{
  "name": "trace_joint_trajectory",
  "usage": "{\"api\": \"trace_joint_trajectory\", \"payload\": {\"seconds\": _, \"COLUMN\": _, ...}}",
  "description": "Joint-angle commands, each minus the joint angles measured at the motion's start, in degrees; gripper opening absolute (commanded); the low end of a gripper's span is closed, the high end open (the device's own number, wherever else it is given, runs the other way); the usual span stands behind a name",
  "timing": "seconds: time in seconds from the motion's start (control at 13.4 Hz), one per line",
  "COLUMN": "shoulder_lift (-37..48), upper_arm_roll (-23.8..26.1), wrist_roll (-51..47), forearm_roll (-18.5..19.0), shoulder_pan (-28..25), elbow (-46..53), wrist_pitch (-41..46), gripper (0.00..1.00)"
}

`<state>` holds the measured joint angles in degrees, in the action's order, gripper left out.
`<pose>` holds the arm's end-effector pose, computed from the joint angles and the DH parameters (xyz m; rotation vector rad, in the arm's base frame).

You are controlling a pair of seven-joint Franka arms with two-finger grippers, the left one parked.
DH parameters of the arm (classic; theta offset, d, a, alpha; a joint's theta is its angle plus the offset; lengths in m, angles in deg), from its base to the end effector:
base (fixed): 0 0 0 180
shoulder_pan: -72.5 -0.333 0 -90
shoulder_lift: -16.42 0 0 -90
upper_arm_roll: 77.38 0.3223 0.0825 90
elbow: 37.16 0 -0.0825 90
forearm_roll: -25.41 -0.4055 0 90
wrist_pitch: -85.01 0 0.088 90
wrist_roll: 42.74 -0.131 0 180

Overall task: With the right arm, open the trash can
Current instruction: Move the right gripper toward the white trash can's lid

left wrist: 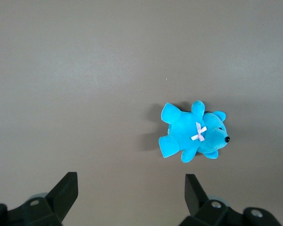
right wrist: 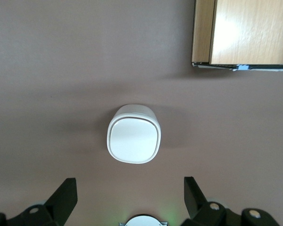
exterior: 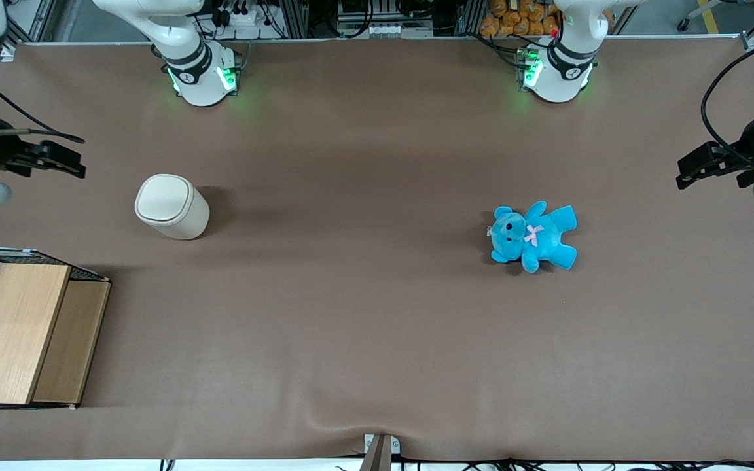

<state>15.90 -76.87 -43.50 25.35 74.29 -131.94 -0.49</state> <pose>0.5611 -0.0124 0.5552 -3.1277 0.0557 0.2682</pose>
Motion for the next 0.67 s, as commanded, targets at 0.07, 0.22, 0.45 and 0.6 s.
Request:
{"api": "trace_joint_trajectory", "payload": {"seconds": 0.07, "shoulder_lift": 2.19, "upper_arm_roll": 0.54, "wrist_roll": 0.59, "forearm_roll": -1.00, "shoulder_pan": 2.25, "elbow": -8.30, "wrist_pitch": -3.26, "gripper": 1.00}}
{"api": "trace_joint_trajectory", "payload": {"seconds": 0.22, "shoulder_lift": 3.85, "upper_arm_roll": 0.46, "wrist_roll": 0.59, "forearm_roll": -1.00, "shoulder_pan": 2.43, "elbow": -13.04, "wrist_pitch": -6.77, "gripper": 0.86}}
{"api": "trace_joint_trajectory", "payload": {"seconds": 0.45, "shoulder_lift": 6.58, "upper_arm_roll": 0.37, "wrist_roll": 0.59, "forearm_roll": -1.00, "shoulder_pan": 2.87, "elbow": -21.30, "wrist_pitch": -13.36, "gripper": 0.53}}
{"api": "trace_joint_trajectory", "payload": {"seconds": 0.6, "shoulder_lift": 8.86, "upper_arm_roll": -0.07, "wrist_roll": 0.59, "forearm_roll": -1.08, "shoulder_pan": 2.87, "elbow": -27.53, "wrist_pitch": -18.10, "gripper": 0.35}}
